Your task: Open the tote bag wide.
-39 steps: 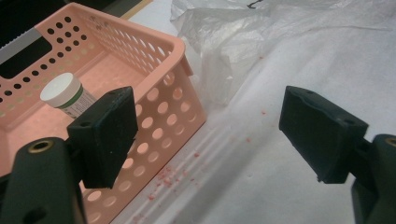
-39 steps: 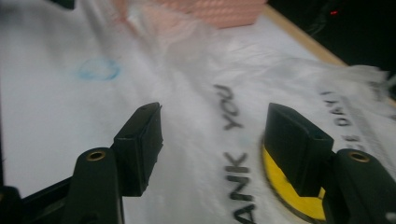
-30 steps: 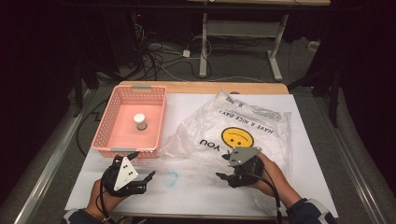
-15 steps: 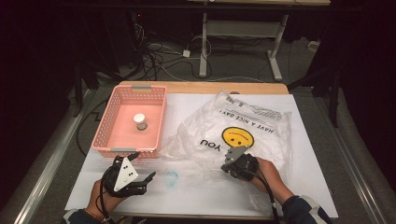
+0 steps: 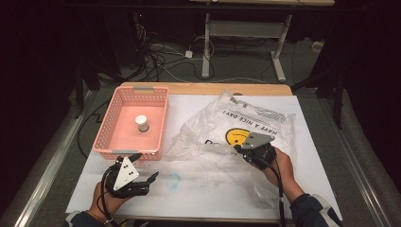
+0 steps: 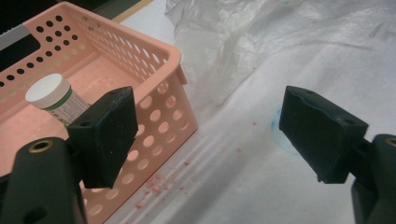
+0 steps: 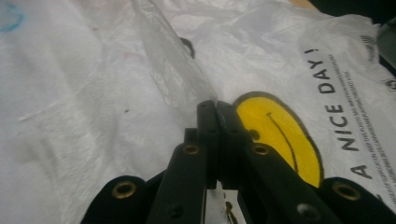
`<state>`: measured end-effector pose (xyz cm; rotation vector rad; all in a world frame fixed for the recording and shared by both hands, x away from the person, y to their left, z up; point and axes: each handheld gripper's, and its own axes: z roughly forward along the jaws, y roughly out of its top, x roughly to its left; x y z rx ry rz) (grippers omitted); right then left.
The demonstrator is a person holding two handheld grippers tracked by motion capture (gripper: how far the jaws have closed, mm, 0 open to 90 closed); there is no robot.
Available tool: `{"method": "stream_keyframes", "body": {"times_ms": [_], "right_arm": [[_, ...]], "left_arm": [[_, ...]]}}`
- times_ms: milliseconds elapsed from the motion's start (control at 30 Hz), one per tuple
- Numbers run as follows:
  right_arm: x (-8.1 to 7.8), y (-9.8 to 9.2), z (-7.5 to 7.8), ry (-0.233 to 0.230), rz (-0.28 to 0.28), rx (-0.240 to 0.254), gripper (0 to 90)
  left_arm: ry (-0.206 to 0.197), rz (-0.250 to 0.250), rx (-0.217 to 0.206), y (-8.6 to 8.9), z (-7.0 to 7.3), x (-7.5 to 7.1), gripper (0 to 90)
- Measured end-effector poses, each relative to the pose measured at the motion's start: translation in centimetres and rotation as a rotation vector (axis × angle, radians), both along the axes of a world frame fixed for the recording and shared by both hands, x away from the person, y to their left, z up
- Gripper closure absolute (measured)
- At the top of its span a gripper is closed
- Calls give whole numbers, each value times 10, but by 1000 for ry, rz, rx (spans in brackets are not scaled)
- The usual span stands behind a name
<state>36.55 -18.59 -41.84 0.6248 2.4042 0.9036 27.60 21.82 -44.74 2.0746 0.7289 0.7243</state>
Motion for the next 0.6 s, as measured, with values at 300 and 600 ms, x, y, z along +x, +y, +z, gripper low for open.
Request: {"method": "stream_keyframes", "body": {"times_ms": [300,600], "right_arm": [[30,-14,13,-53,-90,49,900],[23,-17,36,-151,-86,86,900]], "left_arm": [[10,4,-51,3,2,1,189],[1,24,-27,4,4,2,189]]}}
